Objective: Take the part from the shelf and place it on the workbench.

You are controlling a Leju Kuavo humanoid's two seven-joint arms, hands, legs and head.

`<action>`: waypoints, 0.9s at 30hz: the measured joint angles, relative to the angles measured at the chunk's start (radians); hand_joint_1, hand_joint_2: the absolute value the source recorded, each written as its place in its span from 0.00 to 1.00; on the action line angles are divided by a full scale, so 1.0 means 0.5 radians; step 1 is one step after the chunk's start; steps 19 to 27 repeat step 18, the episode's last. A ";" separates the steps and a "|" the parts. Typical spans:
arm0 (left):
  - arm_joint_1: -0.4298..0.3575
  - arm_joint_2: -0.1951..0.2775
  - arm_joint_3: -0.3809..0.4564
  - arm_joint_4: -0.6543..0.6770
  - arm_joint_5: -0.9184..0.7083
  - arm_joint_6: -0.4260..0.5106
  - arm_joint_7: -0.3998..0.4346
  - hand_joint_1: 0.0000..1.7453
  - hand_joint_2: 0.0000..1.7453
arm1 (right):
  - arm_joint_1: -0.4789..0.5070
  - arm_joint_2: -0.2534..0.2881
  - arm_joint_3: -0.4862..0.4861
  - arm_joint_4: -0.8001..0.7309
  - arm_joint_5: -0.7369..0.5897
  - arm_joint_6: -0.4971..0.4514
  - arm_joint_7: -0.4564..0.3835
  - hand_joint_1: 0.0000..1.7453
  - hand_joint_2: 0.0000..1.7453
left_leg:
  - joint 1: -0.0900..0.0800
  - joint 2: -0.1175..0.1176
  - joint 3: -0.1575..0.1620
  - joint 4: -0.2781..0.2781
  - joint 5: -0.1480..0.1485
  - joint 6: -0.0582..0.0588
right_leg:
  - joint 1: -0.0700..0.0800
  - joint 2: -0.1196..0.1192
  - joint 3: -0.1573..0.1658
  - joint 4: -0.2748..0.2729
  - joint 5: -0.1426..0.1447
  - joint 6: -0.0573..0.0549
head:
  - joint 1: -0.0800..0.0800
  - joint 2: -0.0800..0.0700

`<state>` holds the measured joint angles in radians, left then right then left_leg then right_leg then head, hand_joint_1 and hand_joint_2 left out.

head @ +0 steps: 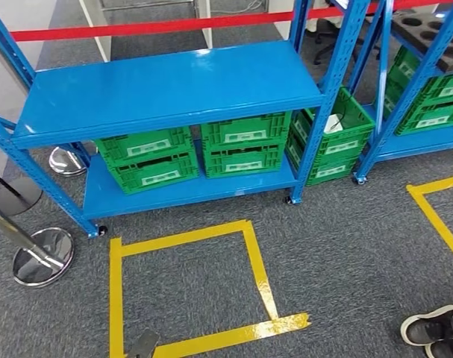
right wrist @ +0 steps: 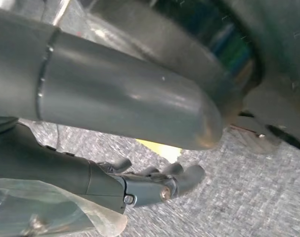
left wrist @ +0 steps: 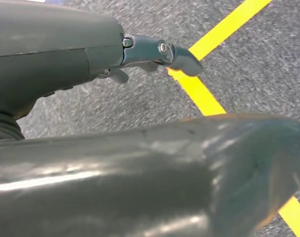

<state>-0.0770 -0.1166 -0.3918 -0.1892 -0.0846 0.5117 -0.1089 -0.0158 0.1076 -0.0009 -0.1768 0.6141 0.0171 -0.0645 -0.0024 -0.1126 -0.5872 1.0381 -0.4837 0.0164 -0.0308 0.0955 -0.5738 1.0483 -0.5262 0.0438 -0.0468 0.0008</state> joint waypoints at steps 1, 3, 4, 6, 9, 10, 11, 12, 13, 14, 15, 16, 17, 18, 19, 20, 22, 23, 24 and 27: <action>0.001 0.001 0.000 0.000 0.000 0.000 -0.002 0.00 0.00 | 0.000 0.000 0.000 0.000 0.001 0.001 -0.001 0.00 0.00 | 0.003 -0.024 -0.007 0.002 0.003 -0.011 | 0.002 -0.017 0.007 -0.006 0.001 -0.015 | -0.001 0.000; 0.007 0.003 0.000 0.000 0.000 0.001 -0.004 0.00 0.00 | -0.002 -0.003 0.000 0.000 0.003 0.000 -0.001 0.00 0.00 | 0.008 -0.004 -0.018 0.015 -0.005 -0.034 | 0.002 -0.068 0.021 -0.016 0.005 -0.046 | -0.005 0.000; 0.006 0.003 0.000 0.000 0.001 0.001 -0.004 0.00 0.00 | -0.003 -0.004 0.000 0.000 0.005 -0.002 -0.002 0.00 0.00 | 0.009 0.043 -0.041 0.064 -0.031 -0.045 | 0.000 -0.095 0.031 -0.026 0.006 -0.060 | -0.010 0.000; -0.002 0.003 0.000 0.000 0.001 0.001 -0.004 0.00 0.00 | -0.004 -0.005 0.000 0.000 0.005 -0.004 -0.003 0.00 0.00 | 0.014 0.155 -0.142 0.273 -0.123 -0.065 | 0.003 -0.157 0.049 -0.038 0.001 -0.079 | -0.022 0.000; -0.003 0.003 0.000 0.000 0.001 0.001 -0.004 0.00 0.00 | 0.003 -0.006 0.000 0.000 0.006 -0.006 -0.002 0.00 0.00 | 0.019 0.194 -0.263 0.497 -0.168 -0.071 | 0.015 -0.253 0.069 -0.039 -0.019 -0.090 | -0.023 0.000; 0.001 0.003 0.000 0.000 0.001 0.001 -0.005 0.00 0.00 | 0.002 -0.006 0.000 0.000 0.005 -0.012 -0.002 0.00 0.00 | 0.018 0.195 -0.243 0.448 -0.120 -0.064 | 0.019 -0.273 0.076 -0.039 -0.025 -0.089 | -0.023 0.000; 0.005 0.003 0.000 0.000 0.002 0.001 -0.006 0.00 0.00 | -0.001 -0.006 0.000 0.000 0.003 -0.022 -0.002 0.00 0.00 | 0.014 0.197 -0.194 0.344 -0.054 -0.052 | 0.024 -0.288 0.084 -0.039 -0.031 -0.088 | -0.023 0.000; 0.006 0.004 0.000 0.000 0.003 0.002 -0.009 0.00 0.00 | -0.005 -0.006 0.000 0.000 -0.002 -0.035 -0.003 0.00 0.00 | 0.007 0.204 -0.133 0.223 0.001 -0.033 | 0.026 -0.299 0.090 -0.041 -0.036 -0.085 | -0.022 0.000; 0.006 0.007 0.000 0.000 0.005 0.002 -0.012 0.00 0.00 | -0.010 -0.005 0.000 0.000 -0.008 -0.048 -0.005 0.00 0.00 | -0.002 0.212 -0.078 0.114 0.034 -0.014 | 0.029 -0.307 0.094 -0.042 -0.041 -0.079 | -0.021 0.000; 0.006 0.010 0.001 0.000 0.006 0.002 -0.016 0.00 0.00 | -0.015 -0.005 0.000 0.000 -0.014 -0.058 -0.005 0.00 0.00 | -0.011 0.220 -0.040 0.040 0.044 0.001 | 0.029 -0.315 0.095 -0.044 -0.044 -0.070 | -0.022 0.000; 0.008 0.012 0.001 0.000 0.008 0.002 -0.019 0.00 0.00 | -0.020 -0.004 0.000 0.000 -0.019 -0.065 -0.006 0.00 0.00 | -0.018 0.227 -0.022 0.005 0.034 0.012 | 0.029 -0.319 0.096 -0.048 -0.044 -0.060 | -0.021 0.000; 0.011 0.013 0.001 0.000 0.010 0.002 -0.023 0.00 0.00 | -0.024 -0.003 -0.001 0.000 -0.022 -0.068 -0.006 0.00 0.00 | -0.022 0.228 -0.016 -0.009 0.027 0.017 | 0.030 -0.321 0.099 -0.054 -0.043 -0.048 | -0.023 0.000; 0.015 0.013 0.001 0.000 0.012 0.002 -0.027 0.00 0.00 | -0.027 -0.003 -0.001 -0.001 -0.024 -0.070 -0.006 0.00 0.00 | -0.016 0.227 -0.006 -0.027 0.029 0.020 | 0.029 -0.322 0.099 -0.060 -0.045 -0.037 | -0.024 0.000; 0.018 0.013 0.001 0.000 0.013 0.002 -0.029 0.00 0.00 | -0.029 -0.003 -0.001 -0.001 -0.025 -0.070 -0.006 0.00 0.00 | -0.014 0.226 -0.002 -0.035 0.030 0.022 | 0.029 -0.322 0.101 -0.065 -0.045 -0.033 | -0.024 0.000; 0.018 0.013 0.001 0.000 0.013 0.002 -0.029 0.00 0.00 | -0.029 -0.003 -0.001 -0.001 -0.025 -0.070 -0.006 0.00 0.00 | -0.014 0.226 -0.002 -0.035 0.030 0.022 | 0.029 -0.322 0.101 -0.065 -0.045 -0.033 | -0.024 0.000; 0.018 0.013 0.001 0.000 0.013 0.002 -0.029 0.00 0.00 | -0.029 -0.003 -0.001 -0.001 -0.025 -0.070 -0.006 0.00 0.00 | -0.014 0.226 -0.002 -0.035 0.030 0.022 | 0.029 -0.322 0.101 -0.065 -0.045 -0.033 | -0.024 0.000; 0.018 0.013 0.001 0.000 0.013 0.002 -0.029 0.00 0.00 | -0.029 -0.003 -0.001 -0.001 -0.025 -0.070 -0.006 0.00 0.00 | -0.014 0.226 -0.002 -0.035 0.030 0.022 | 0.029 -0.322 0.101 -0.065 -0.045 -0.033 | -0.024 0.000; 0.018 0.013 0.001 0.000 0.013 0.002 -0.029 0.00 0.00 | -0.029 -0.003 -0.001 -0.001 -0.025 -0.070 -0.006 0.00 0.00 | -0.014 0.226 -0.002 -0.035 0.030 0.022 | 0.029 -0.322 0.101 -0.065 -0.045 -0.033 | -0.024 0.000; 0.018 0.013 0.001 0.000 0.013 0.002 -0.029 0.00 0.00 | -0.029 -0.003 -0.001 -0.001 -0.025 -0.070 -0.006 0.00 0.00 | -0.014 0.226 -0.002 -0.035 0.030 0.022 | 0.029 -0.322 0.101 -0.065 -0.045 -0.033 | -0.024 0.000; 0.018 0.013 0.001 0.000 0.013 0.002 -0.029 0.00 0.00 | -0.029 -0.003 -0.001 -0.001 -0.025 -0.070 -0.006 0.00 0.00 | -0.014 0.226 -0.002 -0.035 0.030 0.022 | 0.029 -0.322 0.101 -0.065 -0.045 -0.033 | -0.024 0.000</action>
